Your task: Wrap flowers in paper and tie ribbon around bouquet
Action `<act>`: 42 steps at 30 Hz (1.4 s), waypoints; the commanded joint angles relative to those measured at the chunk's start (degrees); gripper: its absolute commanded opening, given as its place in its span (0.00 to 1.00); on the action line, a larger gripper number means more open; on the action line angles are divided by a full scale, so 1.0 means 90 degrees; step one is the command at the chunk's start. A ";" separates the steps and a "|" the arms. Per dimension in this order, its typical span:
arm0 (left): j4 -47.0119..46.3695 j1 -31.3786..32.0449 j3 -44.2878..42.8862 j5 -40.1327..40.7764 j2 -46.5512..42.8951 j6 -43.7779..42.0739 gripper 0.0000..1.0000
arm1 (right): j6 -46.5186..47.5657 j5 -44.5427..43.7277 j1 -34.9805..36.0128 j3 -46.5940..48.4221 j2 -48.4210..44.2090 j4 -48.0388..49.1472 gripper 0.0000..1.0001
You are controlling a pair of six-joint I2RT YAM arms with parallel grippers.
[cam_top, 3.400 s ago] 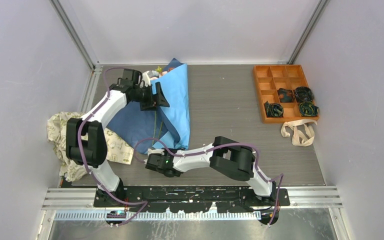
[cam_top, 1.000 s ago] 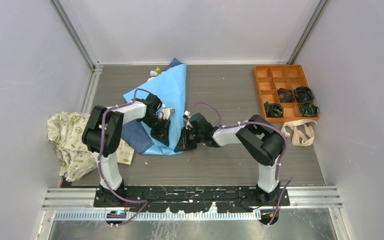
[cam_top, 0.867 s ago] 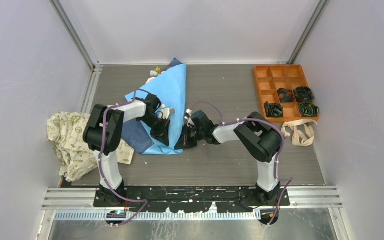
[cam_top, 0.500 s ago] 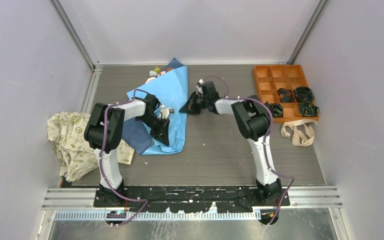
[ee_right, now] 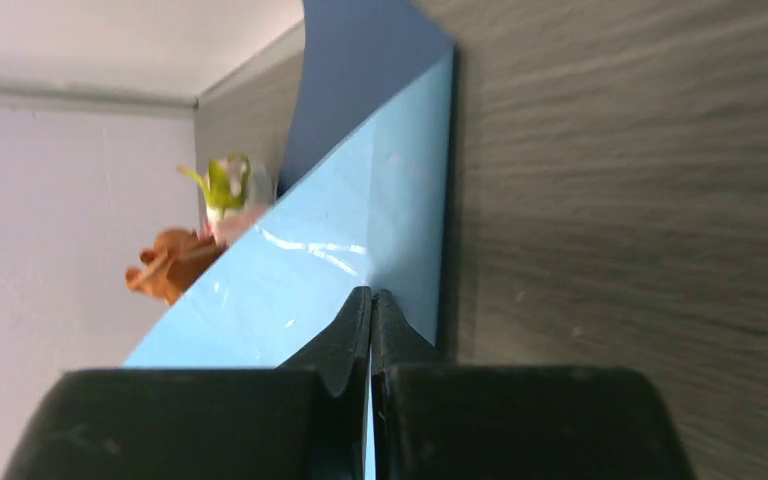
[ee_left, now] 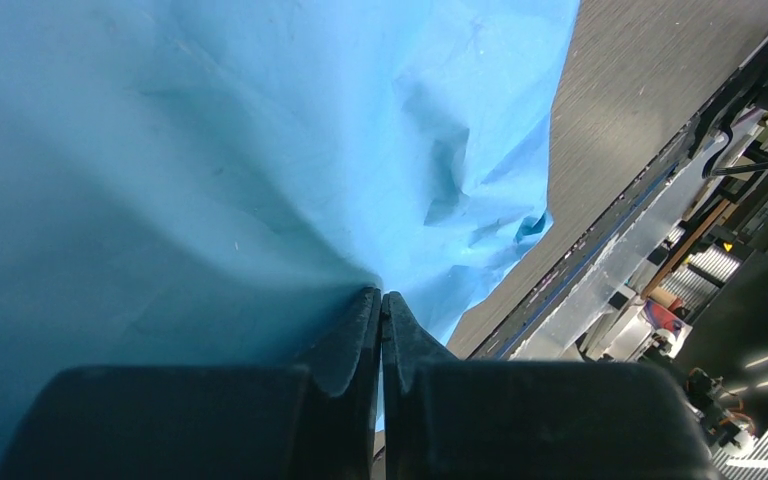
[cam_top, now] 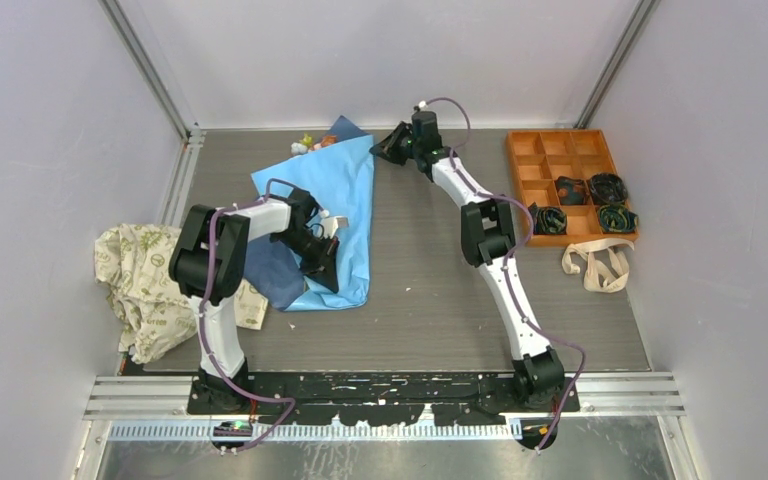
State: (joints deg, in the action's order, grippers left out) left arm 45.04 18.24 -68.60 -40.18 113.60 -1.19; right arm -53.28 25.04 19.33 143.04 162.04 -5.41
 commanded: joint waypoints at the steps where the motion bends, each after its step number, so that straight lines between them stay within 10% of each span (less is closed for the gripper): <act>1: 0.0184 0.0076 0.0228 0.0617 0.0345 -0.0305 0.06 | 0.0218 -0.0452 -0.0122 0.0938 -0.0112 -0.0529 0.01; 8: -0.0026 -0.0040 0.0180 0.0771 -0.0034 -0.0236 0.08 | 0.2473 -0.0324 0.0471 -0.3215 -0.3666 -0.0701 0.01; 12: -0.0107 -0.0158 0.0178 0.0715 -0.0291 -0.0268 0.09 | 0.2084 0.0019 0.1115 -0.5824 -0.5168 0.0226 0.01; 20: -0.0009 -0.0755 -0.0154 0.0263 -0.0641 -0.0042 0.15 | -0.0253 -0.0013 0.2293 -0.8746 -0.5563 0.2898 0.01; 26: 0.0252 -0.1242 -0.0256 0.0458 -0.0936 0.0008 0.19 | -0.0268 -0.0147 0.2725 -0.9112 -0.4975 0.2945 0.01; 34: -0.0080 -0.3835 -0.0878 0.1959 -0.1143 0.0386 0.83 | 0.0103 -0.0949 0.2884 -0.9673 -0.5264 0.2277 0.01; 42: 0.0140 -0.3845 -0.1828 0.2877 0.0216 0.0206 1.00 | -0.0212 -0.1725 0.3011 -1.0595 -0.5657 0.2710 0.01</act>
State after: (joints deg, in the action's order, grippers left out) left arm 44.51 -18.61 -82.46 -18.79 110.41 1.50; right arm -55.51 16.21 45.87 53.25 112.73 22.59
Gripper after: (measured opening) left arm 0.994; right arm 0.044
